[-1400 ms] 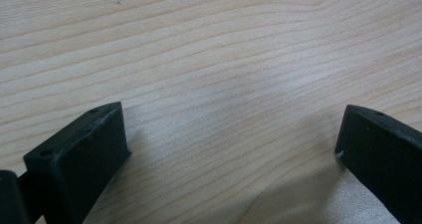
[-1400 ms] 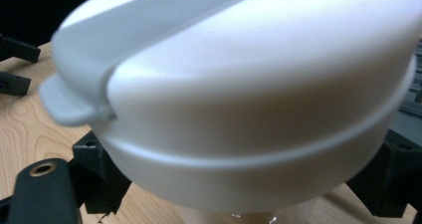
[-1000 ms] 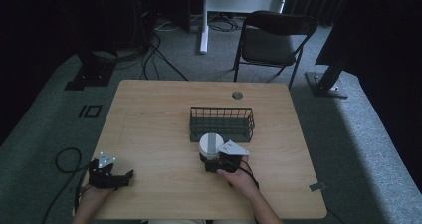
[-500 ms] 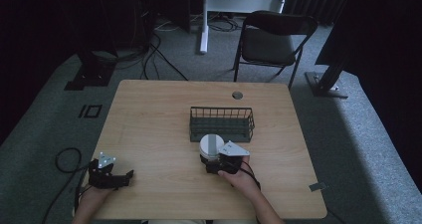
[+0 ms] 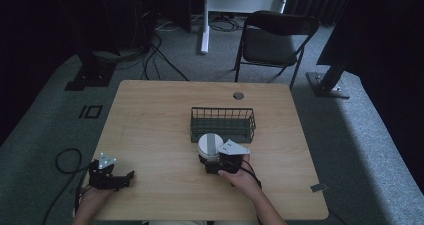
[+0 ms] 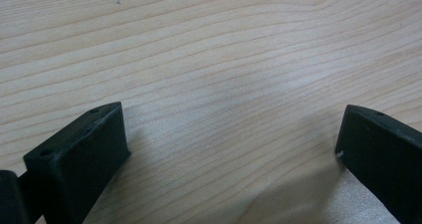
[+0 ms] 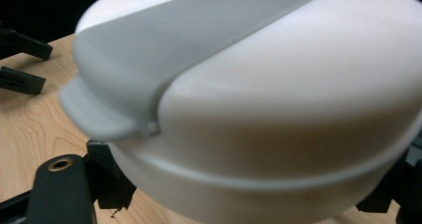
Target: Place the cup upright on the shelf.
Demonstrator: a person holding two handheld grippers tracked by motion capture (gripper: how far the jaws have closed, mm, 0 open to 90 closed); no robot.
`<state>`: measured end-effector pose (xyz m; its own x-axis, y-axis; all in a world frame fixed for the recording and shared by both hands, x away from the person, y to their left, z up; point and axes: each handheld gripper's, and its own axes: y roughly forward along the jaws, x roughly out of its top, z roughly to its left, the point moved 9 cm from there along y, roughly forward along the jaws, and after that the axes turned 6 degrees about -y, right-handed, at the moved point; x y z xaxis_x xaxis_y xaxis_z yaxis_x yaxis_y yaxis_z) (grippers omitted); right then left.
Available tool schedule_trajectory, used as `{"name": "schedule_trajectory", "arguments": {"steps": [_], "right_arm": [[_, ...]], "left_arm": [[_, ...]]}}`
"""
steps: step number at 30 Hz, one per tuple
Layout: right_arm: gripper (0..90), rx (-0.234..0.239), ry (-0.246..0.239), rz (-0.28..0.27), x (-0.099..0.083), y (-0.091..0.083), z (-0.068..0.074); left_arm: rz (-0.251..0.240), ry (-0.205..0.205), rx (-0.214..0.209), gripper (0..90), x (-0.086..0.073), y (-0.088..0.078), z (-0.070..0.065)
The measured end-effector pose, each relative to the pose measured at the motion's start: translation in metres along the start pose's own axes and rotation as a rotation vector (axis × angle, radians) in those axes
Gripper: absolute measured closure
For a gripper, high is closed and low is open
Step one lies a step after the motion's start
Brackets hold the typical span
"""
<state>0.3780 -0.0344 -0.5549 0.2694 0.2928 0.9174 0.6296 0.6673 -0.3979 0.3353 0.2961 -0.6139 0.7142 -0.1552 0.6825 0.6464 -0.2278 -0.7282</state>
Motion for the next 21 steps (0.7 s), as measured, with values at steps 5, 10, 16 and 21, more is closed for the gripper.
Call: {"name": "schedule_trajectory", "arguments": {"steps": [5,10,16,21], "right_arm": [[18.0,0.014,-0.01,-0.01,0.008,-0.004,0.003],[18.0,0.023,-0.007,-0.025,0.018,-0.008,0.004],[18.0,0.02,-0.001,-0.052,0.034,-0.015,0.001],[18.0,0.024,-0.009,-0.062,0.041,-0.018,0.0]], "left_arm": [[0.0,0.0,0.0,0.1,0.0,0.0,0.0],[0.001,0.0,0.0,0.1,0.0,0.0,0.0],[0.0,0.0,0.0,0.2,0.0,0.0,0.0],[0.0,0.0,0.0,0.1,0.0,0.0,0.0]]}}
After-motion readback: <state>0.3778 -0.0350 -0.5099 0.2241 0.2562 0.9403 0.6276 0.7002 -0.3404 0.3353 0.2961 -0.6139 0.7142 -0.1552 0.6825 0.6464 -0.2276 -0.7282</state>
